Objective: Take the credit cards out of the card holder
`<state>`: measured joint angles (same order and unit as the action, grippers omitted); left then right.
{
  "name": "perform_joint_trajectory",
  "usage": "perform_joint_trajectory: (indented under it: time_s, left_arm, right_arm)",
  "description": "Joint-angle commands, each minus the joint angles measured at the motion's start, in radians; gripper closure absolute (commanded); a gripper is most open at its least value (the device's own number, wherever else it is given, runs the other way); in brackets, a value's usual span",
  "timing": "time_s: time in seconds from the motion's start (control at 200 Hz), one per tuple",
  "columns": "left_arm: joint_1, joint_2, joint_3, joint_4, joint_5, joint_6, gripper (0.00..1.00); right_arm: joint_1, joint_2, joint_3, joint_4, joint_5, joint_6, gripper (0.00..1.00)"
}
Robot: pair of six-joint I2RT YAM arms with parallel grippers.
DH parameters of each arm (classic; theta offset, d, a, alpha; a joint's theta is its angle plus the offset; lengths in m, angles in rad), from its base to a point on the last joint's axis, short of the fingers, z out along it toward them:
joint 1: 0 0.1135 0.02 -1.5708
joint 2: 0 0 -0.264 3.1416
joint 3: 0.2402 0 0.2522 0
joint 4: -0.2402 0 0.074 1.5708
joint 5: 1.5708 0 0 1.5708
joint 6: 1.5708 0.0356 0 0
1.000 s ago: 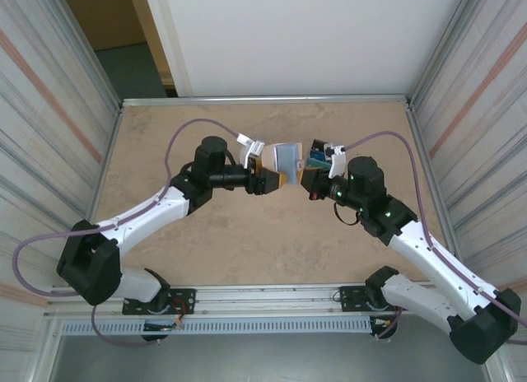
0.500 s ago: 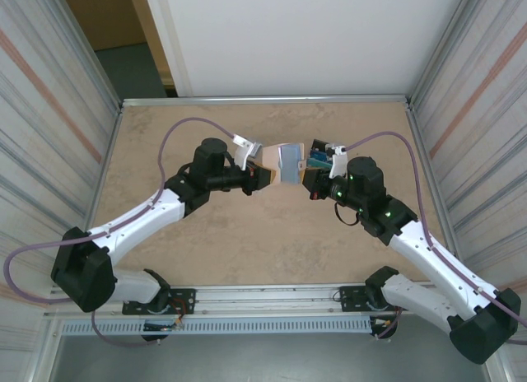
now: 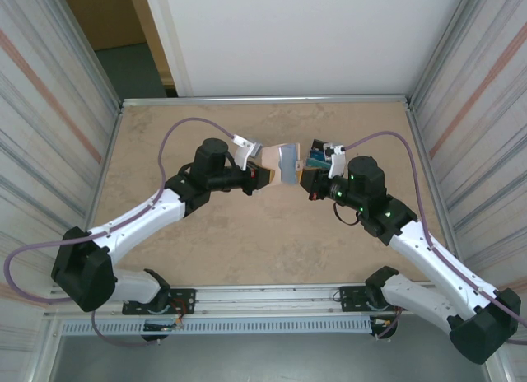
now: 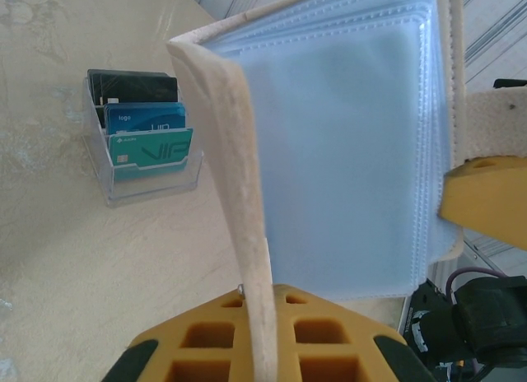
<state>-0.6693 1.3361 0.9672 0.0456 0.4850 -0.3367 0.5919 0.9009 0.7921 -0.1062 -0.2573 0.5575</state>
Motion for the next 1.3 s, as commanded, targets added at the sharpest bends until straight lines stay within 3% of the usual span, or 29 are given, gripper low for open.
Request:
perform_joint_trajectory:
  time_s: [0.0,0.757,0.797,0.942,1.293]
  left_arm:
    - [-0.010,0.017,0.027,0.022,0.009,-0.006,1.00]
    - [-0.009,-0.003,0.005,0.078,0.027,-0.033,1.00]
    - [-0.008,-0.002,0.003,0.092,0.038,-0.040,1.00]
    - [-0.002,0.000,-0.007,0.147,0.091,-0.075,1.00]
    - [0.001,-0.001,-0.012,0.197,0.172,-0.096,1.00]
  right_arm:
    - [0.008,-0.001,0.007,0.110,-0.040,0.033,1.00]
    - [-0.068,-0.041,-0.058,0.141,-0.052,0.089,1.00]
    - [-0.072,-0.046,-0.060,0.140,-0.052,0.089,0.93]
    - [-0.085,-0.065,-0.071,0.134,-0.055,0.082,0.81]
    - [-0.124,-0.088,-0.088,0.134,-0.082,0.082,0.68]
